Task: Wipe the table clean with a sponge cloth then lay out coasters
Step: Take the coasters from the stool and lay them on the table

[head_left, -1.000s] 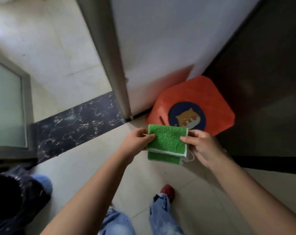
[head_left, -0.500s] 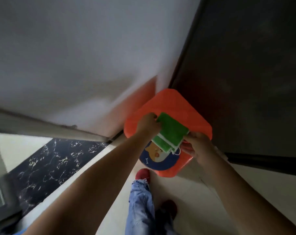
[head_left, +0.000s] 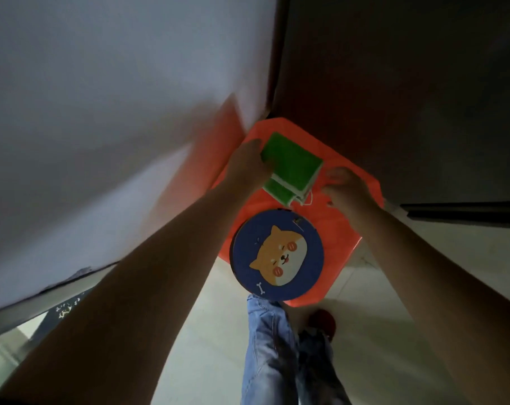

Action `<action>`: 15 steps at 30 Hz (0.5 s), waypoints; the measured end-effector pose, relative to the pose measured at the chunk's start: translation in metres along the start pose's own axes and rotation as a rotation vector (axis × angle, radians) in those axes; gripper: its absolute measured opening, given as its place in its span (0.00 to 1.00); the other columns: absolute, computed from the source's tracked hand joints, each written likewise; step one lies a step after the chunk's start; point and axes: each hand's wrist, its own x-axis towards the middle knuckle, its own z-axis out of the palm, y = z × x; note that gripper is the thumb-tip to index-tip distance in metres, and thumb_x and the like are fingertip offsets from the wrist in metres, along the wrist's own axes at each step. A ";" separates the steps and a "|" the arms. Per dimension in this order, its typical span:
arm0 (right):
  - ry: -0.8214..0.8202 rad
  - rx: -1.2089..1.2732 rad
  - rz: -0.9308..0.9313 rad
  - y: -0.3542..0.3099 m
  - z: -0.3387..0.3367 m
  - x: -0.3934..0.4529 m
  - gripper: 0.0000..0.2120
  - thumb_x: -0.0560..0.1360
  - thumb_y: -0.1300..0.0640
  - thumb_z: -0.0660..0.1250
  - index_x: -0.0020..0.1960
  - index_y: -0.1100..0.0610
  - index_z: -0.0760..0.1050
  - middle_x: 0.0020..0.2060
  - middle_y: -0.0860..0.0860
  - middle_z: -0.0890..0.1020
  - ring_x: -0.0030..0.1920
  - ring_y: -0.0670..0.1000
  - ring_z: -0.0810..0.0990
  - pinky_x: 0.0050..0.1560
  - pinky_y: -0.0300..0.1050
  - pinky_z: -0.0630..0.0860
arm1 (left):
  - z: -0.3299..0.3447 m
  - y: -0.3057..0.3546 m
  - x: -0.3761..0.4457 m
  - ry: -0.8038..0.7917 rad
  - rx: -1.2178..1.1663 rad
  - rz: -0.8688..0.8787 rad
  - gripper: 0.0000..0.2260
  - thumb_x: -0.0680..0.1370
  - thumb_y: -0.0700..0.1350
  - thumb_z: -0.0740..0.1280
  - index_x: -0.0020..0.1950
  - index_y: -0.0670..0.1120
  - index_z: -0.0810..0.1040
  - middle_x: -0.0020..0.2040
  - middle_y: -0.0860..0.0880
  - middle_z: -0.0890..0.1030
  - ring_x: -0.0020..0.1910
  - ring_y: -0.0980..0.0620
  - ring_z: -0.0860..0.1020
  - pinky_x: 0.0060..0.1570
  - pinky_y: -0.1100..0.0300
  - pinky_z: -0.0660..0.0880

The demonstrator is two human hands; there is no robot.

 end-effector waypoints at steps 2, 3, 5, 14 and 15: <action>0.039 -0.217 -0.035 0.008 0.002 -0.008 0.16 0.72 0.67 0.61 0.60 0.63 0.70 0.57 0.61 0.76 0.50 0.56 0.75 0.41 0.45 0.70 | 0.007 -0.009 -0.013 0.021 -0.033 -0.007 0.21 0.78 0.43 0.60 0.70 0.39 0.62 0.69 0.41 0.68 0.69 0.45 0.65 0.64 0.55 0.62; 0.030 -0.271 -0.055 0.012 0.004 -0.015 0.16 0.72 0.67 0.60 0.59 0.64 0.69 0.56 0.62 0.76 0.51 0.57 0.75 0.42 0.45 0.69 | 0.012 -0.016 -0.023 0.040 -0.053 -0.007 0.22 0.78 0.43 0.60 0.71 0.41 0.61 0.71 0.42 0.66 0.70 0.46 0.63 0.66 0.56 0.60; -0.026 -0.367 -0.097 0.025 0.014 -0.033 0.15 0.73 0.66 0.60 0.59 0.65 0.67 0.54 0.62 0.76 0.52 0.58 0.75 0.43 0.46 0.68 | 0.023 -0.031 -0.047 0.066 -0.048 -0.019 0.24 0.77 0.44 0.61 0.72 0.42 0.61 0.72 0.43 0.65 0.71 0.46 0.61 0.68 0.55 0.57; 0.017 -0.465 -0.122 0.058 0.046 -0.078 0.29 0.70 0.66 0.64 0.69 0.60 0.59 0.64 0.59 0.68 0.64 0.58 0.64 0.65 0.48 0.62 | 0.063 -0.062 -0.128 0.067 -0.319 -0.484 0.31 0.75 0.44 0.66 0.74 0.42 0.54 0.73 0.39 0.57 0.70 0.40 0.62 0.63 0.50 0.64; 0.007 -0.475 -0.107 0.057 0.046 -0.077 0.29 0.69 0.66 0.64 0.69 0.60 0.59 0.64 0.59 0.68 0.64 0.58 0.65 0.64 0.48 0.62 | 0.066 -0.063 -0.131 0.059 -0.335 -0.492 0.31 0.75 0.44 0.66 0.73 0.41 0.55 0.71 0.39 0.59 0.68 0.39 0.65 0.60 0.51 0.67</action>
